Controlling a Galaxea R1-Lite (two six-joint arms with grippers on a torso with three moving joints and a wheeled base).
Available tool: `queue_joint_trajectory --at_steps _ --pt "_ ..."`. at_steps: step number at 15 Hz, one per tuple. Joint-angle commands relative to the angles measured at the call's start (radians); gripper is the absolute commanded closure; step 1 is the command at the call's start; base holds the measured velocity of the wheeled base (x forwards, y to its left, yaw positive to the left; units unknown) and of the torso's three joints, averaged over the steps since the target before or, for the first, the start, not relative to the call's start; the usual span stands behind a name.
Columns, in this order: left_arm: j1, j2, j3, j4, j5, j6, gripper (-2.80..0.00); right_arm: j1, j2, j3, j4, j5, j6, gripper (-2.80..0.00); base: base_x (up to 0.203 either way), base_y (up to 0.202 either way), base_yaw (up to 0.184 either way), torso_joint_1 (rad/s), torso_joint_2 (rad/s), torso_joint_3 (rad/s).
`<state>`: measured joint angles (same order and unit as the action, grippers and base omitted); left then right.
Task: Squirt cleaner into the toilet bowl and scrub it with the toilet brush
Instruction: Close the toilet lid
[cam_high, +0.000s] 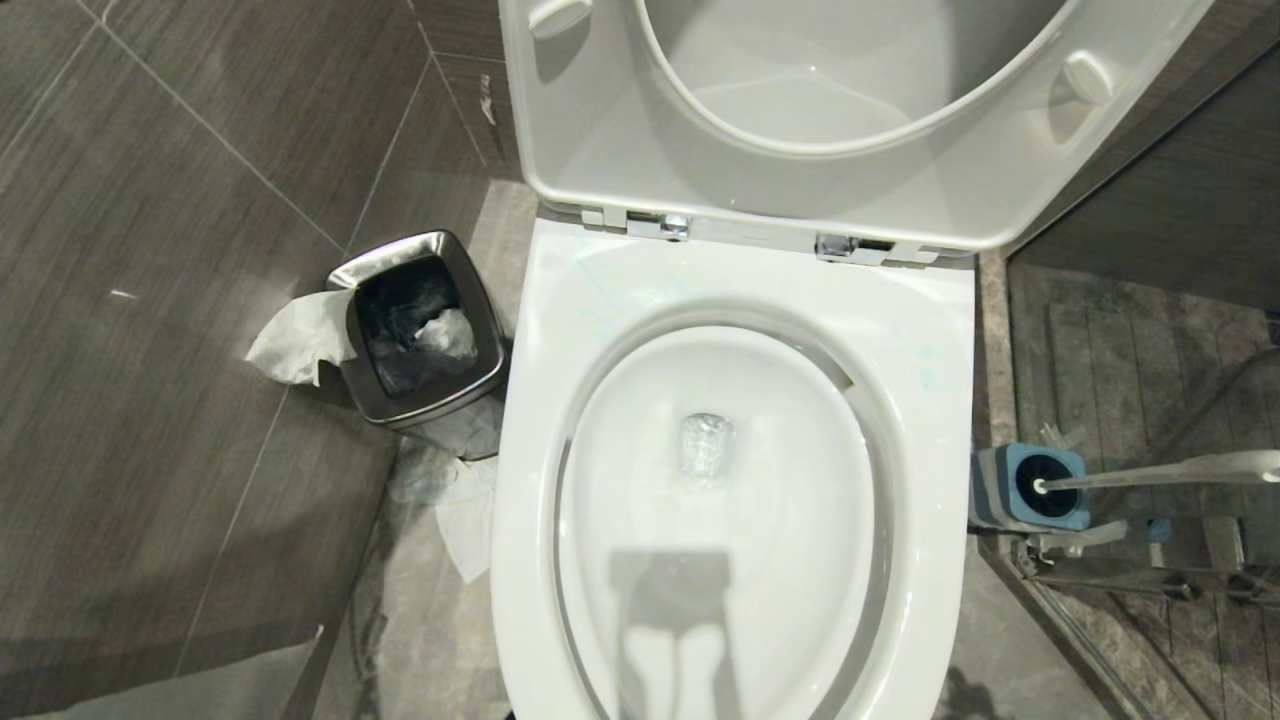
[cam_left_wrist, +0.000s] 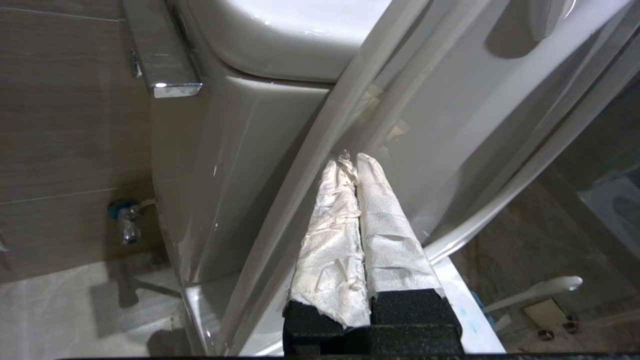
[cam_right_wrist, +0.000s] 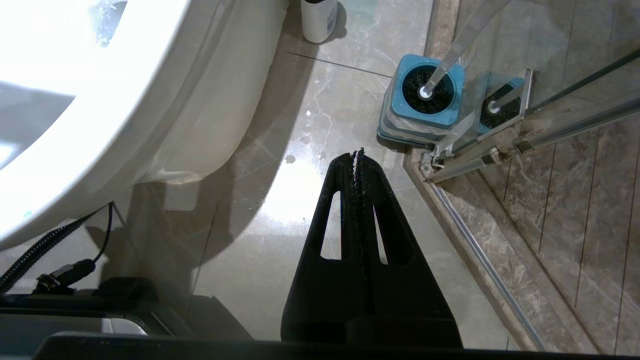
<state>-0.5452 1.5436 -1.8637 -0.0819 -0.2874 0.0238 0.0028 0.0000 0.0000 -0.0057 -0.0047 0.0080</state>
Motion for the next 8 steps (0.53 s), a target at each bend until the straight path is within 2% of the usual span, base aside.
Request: queue_joint_trajectory --at_steps 1,5,8 --pt "0.002 0.019 0.015 -0.031 -0.002 0.0 0.0 0.0 0.002 0.0 0.0 0.0 0.0 0.0 0.0 0.0 0.0 0.0 0.0 0.0" --pt "0.018 0.061 0.009 -0.143 -0.002 0.004 0.0 0.0 0.002 0.0 0.0 0.0 0.0 0.0 0.0 0.0 0.0 0.0 0.0 0.0" --pt "0.024 0.083 0.005 -0.164 -0.001 0.007 0.0 0.0 0.002 0.0 0.0 0.0 0.0 0.0 0.0 0.0 0.0 0.0 0.0 0.0"
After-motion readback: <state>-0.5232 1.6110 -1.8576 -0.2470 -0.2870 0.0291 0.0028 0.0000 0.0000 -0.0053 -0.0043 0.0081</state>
